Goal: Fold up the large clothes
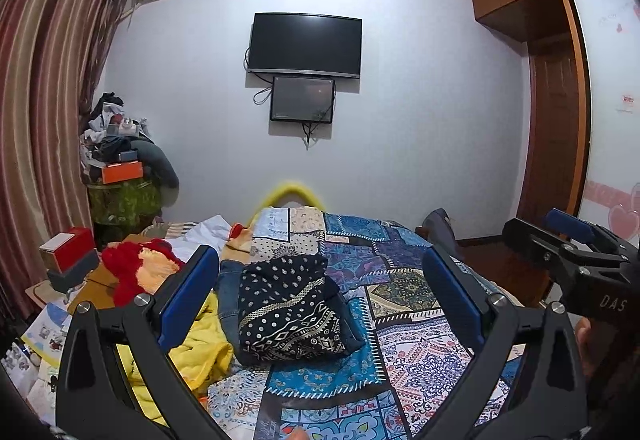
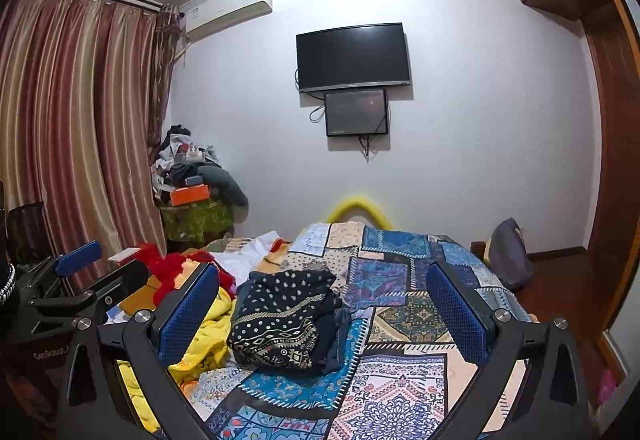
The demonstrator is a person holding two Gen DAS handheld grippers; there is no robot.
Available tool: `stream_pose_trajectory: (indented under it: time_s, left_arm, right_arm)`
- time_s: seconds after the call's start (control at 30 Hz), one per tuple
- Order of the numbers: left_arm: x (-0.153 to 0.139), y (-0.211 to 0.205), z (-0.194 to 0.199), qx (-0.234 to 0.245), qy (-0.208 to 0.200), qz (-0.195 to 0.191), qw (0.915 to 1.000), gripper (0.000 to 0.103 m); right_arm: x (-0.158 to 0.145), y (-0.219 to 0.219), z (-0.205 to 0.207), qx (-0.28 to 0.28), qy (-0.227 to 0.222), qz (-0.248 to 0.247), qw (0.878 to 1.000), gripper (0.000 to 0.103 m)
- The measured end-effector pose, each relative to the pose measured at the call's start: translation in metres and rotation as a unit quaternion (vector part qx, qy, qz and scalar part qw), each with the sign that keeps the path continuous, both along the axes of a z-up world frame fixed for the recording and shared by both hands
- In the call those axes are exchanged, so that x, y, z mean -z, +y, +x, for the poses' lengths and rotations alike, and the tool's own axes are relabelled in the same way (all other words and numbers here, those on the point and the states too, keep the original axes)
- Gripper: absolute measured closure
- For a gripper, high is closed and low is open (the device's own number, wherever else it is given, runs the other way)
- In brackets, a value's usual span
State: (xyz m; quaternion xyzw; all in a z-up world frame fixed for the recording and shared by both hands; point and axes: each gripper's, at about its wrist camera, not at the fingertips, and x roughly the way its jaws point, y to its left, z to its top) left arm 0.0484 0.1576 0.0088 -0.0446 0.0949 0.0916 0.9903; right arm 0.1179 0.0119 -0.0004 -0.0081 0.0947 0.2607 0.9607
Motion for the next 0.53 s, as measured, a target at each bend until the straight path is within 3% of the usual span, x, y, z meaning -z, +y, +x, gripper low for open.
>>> stream_pose_trajectory:
  time_s: [0.53]
  left_arm:
    - [0.003, 0.0032, 0.0031, 0.005, 0.008, 0.0, 1.0, 0.001]
  right_arm:
    - [-0.0028, 0.0028, 0.0013, 0.003, 0.001, 0.008, 1.0, 0.0]
